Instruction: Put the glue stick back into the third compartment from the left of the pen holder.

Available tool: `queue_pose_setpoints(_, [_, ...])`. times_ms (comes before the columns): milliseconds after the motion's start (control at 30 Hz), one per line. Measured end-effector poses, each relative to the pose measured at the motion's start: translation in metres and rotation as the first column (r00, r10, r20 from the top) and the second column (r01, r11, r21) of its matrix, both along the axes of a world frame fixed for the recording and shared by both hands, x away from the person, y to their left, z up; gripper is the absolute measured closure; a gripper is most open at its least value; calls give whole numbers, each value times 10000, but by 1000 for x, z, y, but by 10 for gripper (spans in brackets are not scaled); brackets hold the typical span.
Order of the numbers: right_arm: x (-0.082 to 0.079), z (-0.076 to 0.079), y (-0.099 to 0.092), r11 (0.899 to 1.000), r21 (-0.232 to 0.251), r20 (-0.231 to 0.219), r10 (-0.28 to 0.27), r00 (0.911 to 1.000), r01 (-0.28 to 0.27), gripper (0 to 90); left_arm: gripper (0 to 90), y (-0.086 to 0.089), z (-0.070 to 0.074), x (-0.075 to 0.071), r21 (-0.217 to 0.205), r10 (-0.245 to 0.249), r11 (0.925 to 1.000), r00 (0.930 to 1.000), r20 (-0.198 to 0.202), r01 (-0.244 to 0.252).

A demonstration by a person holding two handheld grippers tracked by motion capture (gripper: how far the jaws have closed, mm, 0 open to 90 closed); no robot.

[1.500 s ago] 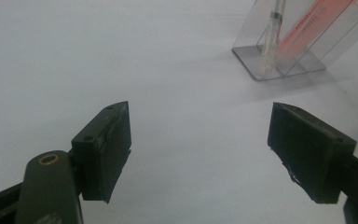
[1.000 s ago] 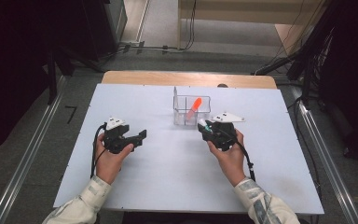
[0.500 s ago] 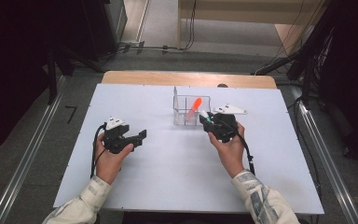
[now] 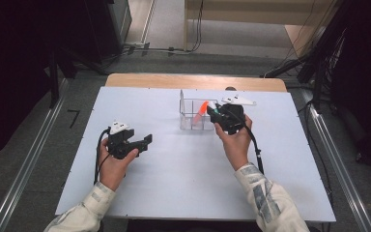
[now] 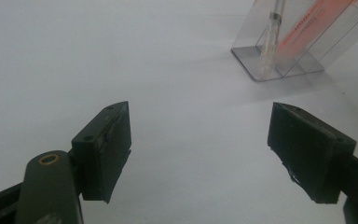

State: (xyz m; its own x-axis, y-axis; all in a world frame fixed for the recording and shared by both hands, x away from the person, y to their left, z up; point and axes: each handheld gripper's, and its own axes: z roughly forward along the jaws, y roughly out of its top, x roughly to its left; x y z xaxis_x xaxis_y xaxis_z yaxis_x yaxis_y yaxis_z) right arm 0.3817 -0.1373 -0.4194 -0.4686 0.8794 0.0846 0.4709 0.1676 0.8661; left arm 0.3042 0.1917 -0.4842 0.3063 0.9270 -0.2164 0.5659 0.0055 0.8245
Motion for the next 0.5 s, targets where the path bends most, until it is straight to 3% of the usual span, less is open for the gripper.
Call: queue_pose_setpoints(500, [20,3,3,9988,25,45,-498,9988,498,630,222,-1,0,0,-29,-30,10000,10000,6,30])
